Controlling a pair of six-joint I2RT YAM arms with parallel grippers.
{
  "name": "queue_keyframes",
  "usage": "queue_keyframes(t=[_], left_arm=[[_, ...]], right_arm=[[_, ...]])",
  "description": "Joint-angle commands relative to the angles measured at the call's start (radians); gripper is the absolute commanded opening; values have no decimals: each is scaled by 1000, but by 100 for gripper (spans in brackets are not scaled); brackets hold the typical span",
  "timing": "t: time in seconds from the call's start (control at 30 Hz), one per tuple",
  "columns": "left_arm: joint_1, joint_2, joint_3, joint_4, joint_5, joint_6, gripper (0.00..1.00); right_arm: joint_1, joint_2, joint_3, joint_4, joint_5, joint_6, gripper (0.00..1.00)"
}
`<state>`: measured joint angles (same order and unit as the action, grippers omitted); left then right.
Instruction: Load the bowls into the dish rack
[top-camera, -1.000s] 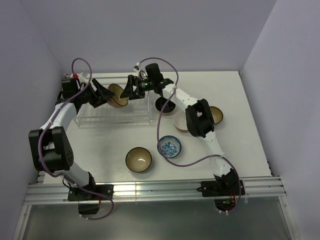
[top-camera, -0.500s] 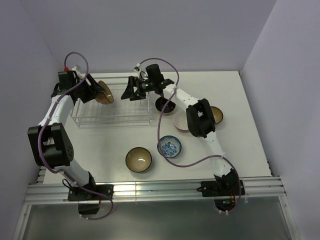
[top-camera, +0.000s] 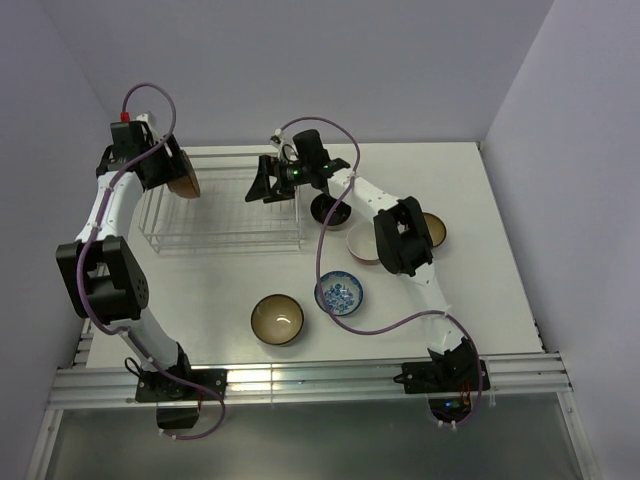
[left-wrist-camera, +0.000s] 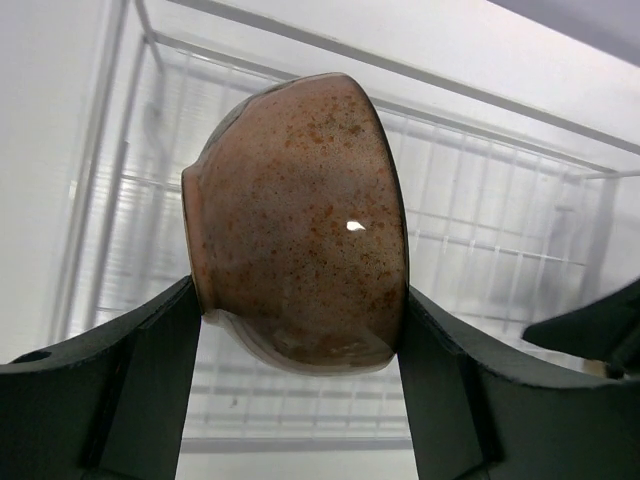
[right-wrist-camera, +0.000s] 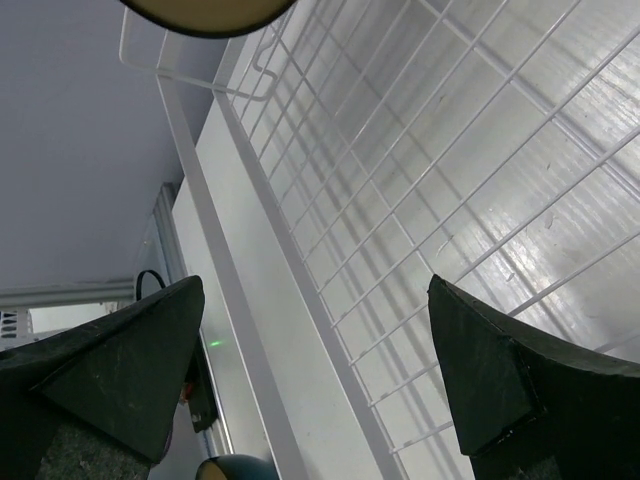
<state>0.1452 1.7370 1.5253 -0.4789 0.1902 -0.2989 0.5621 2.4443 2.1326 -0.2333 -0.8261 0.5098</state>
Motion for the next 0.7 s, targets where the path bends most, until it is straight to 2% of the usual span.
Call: queue_keyframes(t=[0.0, 0.4, 0.67], left_arm=[[-1, -2, 104, 39, -58, 86, 0], [-61, 78, 177, -20, -186, 201, 0], [-136, 124, 207, -33, -369, 288, 0]], right_arm=[[-5, -94, -8, 14, 8, -27, 100], [-5, -90, 7, -11, 10, -56, 100], [-5, -96, 9, -27, 28, -80, 100]])
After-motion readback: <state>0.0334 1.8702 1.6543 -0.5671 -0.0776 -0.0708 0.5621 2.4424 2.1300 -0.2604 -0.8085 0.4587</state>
